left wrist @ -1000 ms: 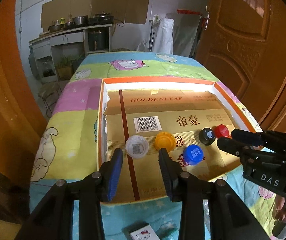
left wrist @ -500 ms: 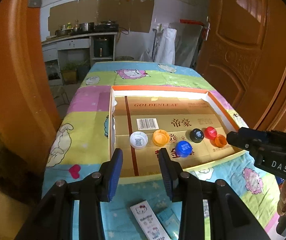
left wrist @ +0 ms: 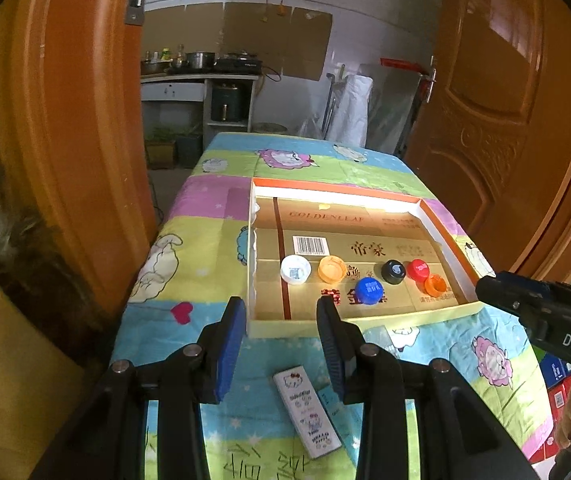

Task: Organize rigid objects
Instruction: 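Move both grippers back toward the Hello Kitty box and gold lipstick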

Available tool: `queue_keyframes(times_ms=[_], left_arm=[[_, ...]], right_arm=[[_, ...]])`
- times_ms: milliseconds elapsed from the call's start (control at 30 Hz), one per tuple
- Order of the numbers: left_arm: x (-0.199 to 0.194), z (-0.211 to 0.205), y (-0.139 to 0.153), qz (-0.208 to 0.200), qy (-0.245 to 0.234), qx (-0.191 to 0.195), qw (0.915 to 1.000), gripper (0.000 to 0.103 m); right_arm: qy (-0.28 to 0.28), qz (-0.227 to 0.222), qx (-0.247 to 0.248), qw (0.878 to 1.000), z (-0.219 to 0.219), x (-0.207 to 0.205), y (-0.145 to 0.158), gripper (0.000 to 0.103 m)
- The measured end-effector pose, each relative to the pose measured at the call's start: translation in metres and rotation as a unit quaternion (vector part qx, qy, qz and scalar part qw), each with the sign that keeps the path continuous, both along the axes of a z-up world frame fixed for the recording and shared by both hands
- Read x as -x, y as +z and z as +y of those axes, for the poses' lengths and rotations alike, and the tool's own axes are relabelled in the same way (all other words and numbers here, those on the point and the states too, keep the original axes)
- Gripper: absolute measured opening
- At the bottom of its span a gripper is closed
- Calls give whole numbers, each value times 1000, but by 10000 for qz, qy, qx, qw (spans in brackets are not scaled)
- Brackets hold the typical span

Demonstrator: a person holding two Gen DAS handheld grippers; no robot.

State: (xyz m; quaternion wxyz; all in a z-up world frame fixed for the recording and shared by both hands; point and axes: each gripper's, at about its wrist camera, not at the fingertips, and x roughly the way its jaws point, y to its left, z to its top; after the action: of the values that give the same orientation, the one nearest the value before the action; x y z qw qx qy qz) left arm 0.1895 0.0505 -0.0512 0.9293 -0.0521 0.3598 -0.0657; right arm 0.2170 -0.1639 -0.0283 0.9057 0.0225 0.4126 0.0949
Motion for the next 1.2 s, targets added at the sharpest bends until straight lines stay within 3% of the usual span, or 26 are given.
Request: queue_keyframes(times_ms=[333, 733, 1200], left_arm=[[27, -7, -26, 81, 86, 16, 9999, 37], [47, -25, -73, 206, 581, -129, 9980, 37], [65, -25, -75, -155, 1099, -576, 9922, 38]], right_arm=[[14, -27, -229, 9997, 7, 26, -11, 40], [18, 119, -527, 9985, 5, 47, -42, 40], [76, 184, -693, 9974, -3, 58, -61, 40]])
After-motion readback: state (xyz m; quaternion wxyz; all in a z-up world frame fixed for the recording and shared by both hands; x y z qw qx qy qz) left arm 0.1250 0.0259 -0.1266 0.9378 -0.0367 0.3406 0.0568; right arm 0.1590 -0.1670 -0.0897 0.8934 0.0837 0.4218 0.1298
